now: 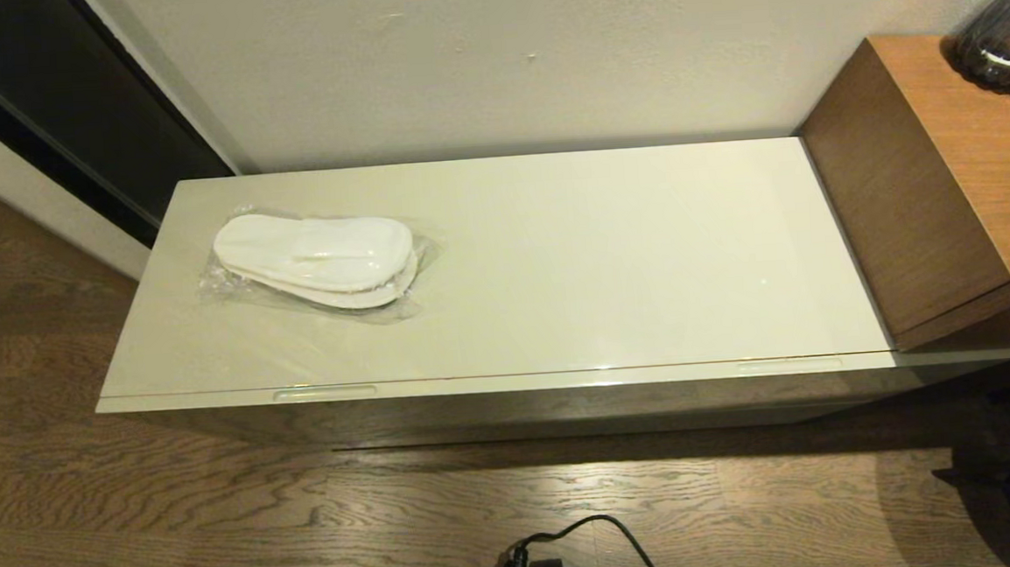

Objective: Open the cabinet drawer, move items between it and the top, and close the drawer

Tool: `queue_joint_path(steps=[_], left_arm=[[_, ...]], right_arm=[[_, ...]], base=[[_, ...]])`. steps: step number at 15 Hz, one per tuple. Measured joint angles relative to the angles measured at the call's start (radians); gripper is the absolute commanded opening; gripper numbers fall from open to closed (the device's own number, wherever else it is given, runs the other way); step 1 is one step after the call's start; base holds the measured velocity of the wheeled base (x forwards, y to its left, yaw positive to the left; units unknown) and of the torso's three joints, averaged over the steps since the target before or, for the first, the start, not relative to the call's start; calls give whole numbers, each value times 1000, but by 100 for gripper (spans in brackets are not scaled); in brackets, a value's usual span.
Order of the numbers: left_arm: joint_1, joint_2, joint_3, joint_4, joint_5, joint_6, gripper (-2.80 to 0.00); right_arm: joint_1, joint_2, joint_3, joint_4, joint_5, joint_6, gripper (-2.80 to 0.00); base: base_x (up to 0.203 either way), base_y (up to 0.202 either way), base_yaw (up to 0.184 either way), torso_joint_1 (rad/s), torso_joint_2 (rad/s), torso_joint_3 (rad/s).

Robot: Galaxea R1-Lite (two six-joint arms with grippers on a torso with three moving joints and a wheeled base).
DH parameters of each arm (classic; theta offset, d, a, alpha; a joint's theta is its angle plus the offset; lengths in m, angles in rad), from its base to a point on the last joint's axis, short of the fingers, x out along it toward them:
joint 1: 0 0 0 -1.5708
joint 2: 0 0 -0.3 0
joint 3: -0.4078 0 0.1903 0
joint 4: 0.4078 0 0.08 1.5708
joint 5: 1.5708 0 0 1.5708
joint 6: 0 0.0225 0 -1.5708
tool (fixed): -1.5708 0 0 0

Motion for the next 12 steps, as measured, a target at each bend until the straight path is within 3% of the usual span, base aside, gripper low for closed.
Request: queue_joint_path(steps=[12], left_arm=[[0, 0, 0, 0, 0, 0, -280]], right_arm=[[0, 0, 10, -44, -14, 15, -280]], base=[[0, 0, 0, 0, 0, 0]])
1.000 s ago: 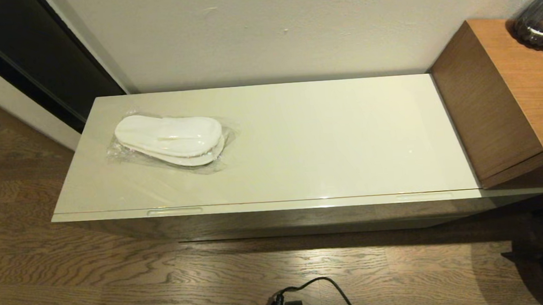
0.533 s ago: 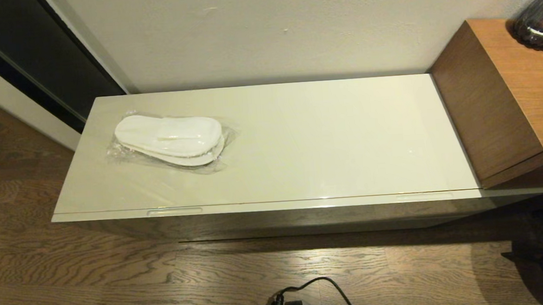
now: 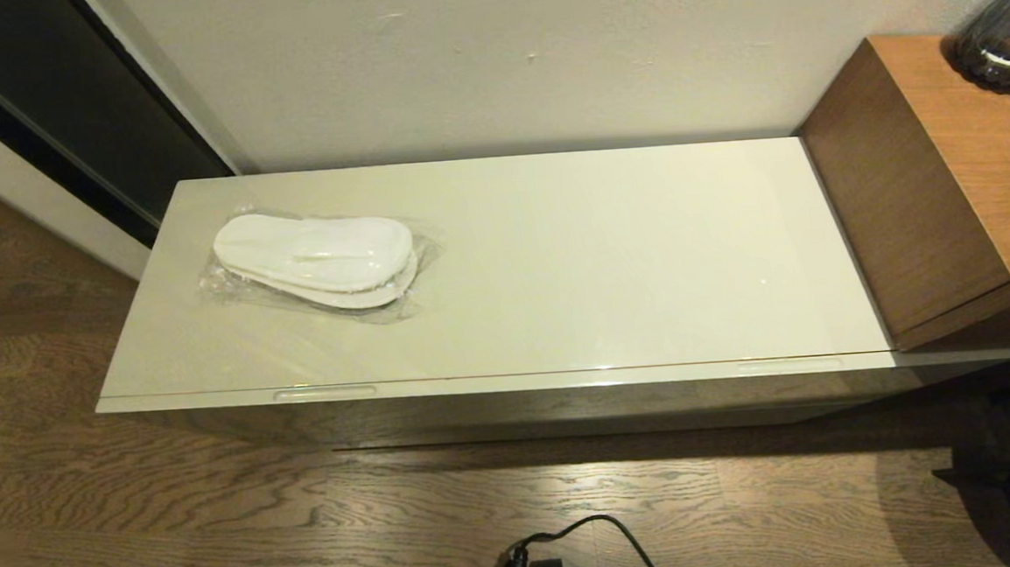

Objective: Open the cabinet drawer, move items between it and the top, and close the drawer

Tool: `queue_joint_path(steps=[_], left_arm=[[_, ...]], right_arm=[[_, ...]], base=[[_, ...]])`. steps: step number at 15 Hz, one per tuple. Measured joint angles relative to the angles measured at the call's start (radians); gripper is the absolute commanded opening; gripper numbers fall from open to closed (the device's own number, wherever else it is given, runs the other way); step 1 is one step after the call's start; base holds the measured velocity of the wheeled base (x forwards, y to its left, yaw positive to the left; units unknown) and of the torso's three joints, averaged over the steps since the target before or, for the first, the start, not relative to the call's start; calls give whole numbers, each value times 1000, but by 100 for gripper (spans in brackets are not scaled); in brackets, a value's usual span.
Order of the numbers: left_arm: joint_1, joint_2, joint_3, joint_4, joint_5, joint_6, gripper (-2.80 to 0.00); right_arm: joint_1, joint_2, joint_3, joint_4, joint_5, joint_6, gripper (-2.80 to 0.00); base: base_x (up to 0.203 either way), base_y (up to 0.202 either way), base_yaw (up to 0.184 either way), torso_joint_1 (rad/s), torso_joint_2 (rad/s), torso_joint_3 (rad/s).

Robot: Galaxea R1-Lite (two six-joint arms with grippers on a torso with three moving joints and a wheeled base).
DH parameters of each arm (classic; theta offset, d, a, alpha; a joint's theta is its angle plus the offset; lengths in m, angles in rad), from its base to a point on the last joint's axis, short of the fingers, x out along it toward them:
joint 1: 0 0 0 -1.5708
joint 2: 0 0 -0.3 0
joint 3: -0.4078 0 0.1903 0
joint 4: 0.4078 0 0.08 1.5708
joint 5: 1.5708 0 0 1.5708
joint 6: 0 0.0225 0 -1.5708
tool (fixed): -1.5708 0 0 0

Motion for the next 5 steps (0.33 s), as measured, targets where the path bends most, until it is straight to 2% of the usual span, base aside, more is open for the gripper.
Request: queue_joint_path(steps=[2, 5], left_arm=[[0, 0, 0, 0, 0, 0, -280], [0, 0, 0, 0, 0, 0, -280]], right_arm=[[0, 0, 9, -30, -3, 32, -280], [0, 0, 12, -32, -4, 38, -280]], base=[[0, 0, 0, 0, 0, 0], [0, 0, 0, 0, 0, 0]])
